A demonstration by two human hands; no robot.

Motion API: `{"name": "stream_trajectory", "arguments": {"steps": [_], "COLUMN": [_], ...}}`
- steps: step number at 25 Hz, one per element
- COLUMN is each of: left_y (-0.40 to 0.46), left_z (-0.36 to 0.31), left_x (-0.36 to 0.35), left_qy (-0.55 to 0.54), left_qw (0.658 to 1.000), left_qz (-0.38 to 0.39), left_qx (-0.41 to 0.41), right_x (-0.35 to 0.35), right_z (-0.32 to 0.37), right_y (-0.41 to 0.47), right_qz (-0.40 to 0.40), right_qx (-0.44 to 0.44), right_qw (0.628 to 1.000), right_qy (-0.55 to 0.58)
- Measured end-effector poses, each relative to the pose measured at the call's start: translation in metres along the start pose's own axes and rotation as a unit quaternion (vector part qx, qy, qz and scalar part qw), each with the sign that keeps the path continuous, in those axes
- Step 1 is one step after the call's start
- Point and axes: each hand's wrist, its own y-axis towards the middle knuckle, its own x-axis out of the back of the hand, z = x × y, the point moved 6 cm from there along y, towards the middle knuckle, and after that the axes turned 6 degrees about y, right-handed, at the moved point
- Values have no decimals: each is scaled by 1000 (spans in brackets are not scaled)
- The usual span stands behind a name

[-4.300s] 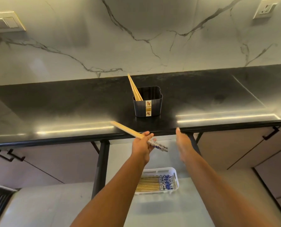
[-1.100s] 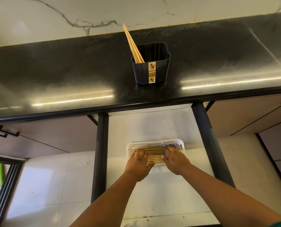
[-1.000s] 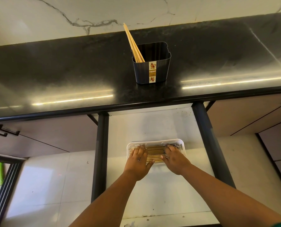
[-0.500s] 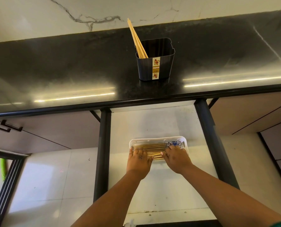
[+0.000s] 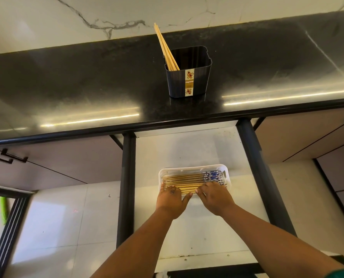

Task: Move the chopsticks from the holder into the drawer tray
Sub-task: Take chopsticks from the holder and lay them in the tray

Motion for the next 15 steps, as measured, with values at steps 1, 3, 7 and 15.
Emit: {"name": "stream_trajectory", "arguments": {"steps": [1,3,7,15], "left_y": [2,2,-3,3], "left_z": [2,5,5,-7], "left_x": [0,-1,-6,52], "left_qy": [-1,-25,-34,-68], "left_qw": [1000,1000,999,993], "left_qz": [3,8,33,-94], "left_qx": [2,8,11,-8], "right_x": [1,5,11,59], "right_z": [1,1,0,20], "right_y": [2,4,3,6], "right_qz": [-9,-15,-18,-69], "right_qx": [-8,-16,-13,11], "right_qw": [1000,1000,998,996], "right_qy": [0,-10,-57,-59]}}
